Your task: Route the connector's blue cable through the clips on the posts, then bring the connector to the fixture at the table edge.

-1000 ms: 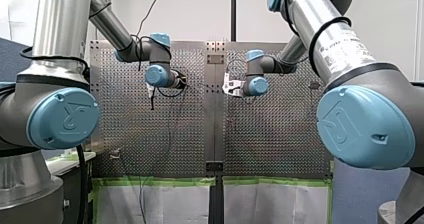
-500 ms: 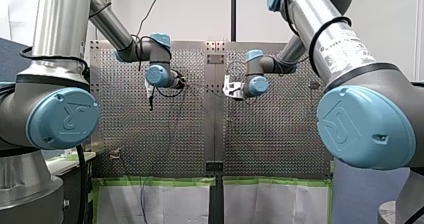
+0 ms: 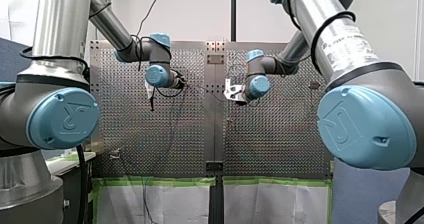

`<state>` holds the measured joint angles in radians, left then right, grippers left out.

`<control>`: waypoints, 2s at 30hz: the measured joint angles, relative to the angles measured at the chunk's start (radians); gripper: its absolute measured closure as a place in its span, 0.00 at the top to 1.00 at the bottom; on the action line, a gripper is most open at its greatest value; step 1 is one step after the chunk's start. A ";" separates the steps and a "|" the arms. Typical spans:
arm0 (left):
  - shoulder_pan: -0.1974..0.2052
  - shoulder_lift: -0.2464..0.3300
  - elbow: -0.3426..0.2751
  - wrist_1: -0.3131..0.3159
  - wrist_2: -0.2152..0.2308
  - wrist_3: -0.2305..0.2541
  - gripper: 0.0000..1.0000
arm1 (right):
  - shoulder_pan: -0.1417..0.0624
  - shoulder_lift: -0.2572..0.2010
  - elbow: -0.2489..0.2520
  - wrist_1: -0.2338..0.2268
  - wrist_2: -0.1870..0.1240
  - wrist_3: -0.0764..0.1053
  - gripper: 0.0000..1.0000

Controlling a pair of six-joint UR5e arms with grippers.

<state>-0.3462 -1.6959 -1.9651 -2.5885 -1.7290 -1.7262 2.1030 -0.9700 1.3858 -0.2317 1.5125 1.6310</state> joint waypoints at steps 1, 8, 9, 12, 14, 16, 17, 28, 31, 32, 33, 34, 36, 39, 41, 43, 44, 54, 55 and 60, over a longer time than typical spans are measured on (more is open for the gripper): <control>-0.002 0.000 0.000 -0.003 -0.001 0.000 1.00 | -0.001 -0.007 0.007 -0.007 -0.001 0.003 0.00; -0.037 0.000 0.014 -0.048 -0.042 0.031 1.00 | -0.008 -0.042 0.050 -0.052 -0.009 0.018 0.00; -0.043 0.000 0.018 -0.053 -0.048 0.037 1.00 | -0.009 -0.043 0.052 -0.057 -0.010 0.019 0.00; -0.064 -0.001 0.036 -0.062 -0.069 0.058 1.00 | -0.015 -0.045 0.055 -0.078 -0.012 0.024 0.00; -0.079 -0.001 0.050 -0.065 -0.084 0.073 1.00 | -0.019 -0.045 0.055 -0.091 -0.012 0.030 0.00; -0.093 -0.001 0.063 -0.067 -0.097 0.083 1.00 | -0.024 -0.045 0.055 -0.105 -0.014 0.038 0.00; -0.102 -0.002 0.071 -0.068 -0.107 0.083 1.00 | -0.026 -0.045 0.055 -0.110 -0.015 0.041 0.00; -0.194 -0.066 0.128 -0.077 -0.199 0.054 1.00 | -0.042 -0.043 0.055 -0.135 -0.047 0.048 0.00; -0.217 -0.090 0.142 -0.075 -0.223 0.049 1.00 | -0.044 -0.043 0.055 -0.139 -0.057 0.046 0.00; -0.222 -0.096 0.147 -0.076 -0.230 0.050 1.00 | -0.045 -0.043 0.055 -0.141 -0.060 0.046 0.00; -0.227 -0.103 0.151 -0.078 -0.237 0.051 1.00 | -0.045 -0.043 0.055 -0.143 -0.063 0.046 0.00; -0.232 -0.113 0.160 -0.082 -0.247 0.053 1.00 | -0.045 -0.043 0.055 -0.144 -0.065 0.046 0.00; -0.237 -0.129 0.174 -0.087 -0.263 0.056 1.00 | -0.045 -0.043 0.055 -0.148 -0.067 0.046 0.00; -0.240 -0.155 0.194 -0.091 -0.291 0.058 1.00 | -0.046 -0.043 0.055 -0.153 -0.071 0.046 0.00; -0.240 -0.165 0.205 -0.091 -0.312 0.059 1.00 | -0.046 -0.043 0.055 -0.154 -0.074 0.046 0.00; -0.239 -0.170 0.214 -0.091 -0.329 0.060 1.00 | -0.046 -0.043 0.055 -0.154 -0.078 0.046 0.00; -0.238 -0.171 0.220 -0.091 -0.340 0.061 1.00 | -0.046 -0.043 0.055 -0.154 -0.079 0.046 0.00; -0.219 -0.201 0.269 -0.104 -0.414 0.059 1.00 | -0.044 -0.043 0.055 -0.151 -0.081 0.048 0.00; -0.220 -0.207 0.276 -0.106 -0.421 0.058 1.00 | -0.044 -0.043 0.055 -0.151 -0.081 0.048 0.00; -0.232 -0.247 0.314 -0.112 -0.461 0.053 1.00 | -0.044 -0.043 0.055 -0.147 -0.081 0.048 0.00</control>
<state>-0.5778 -1.9424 -1.6512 -2.7006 -2.1902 -1.6737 2.0593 -1.0129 1.4413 -0.3789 1.4313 1.6793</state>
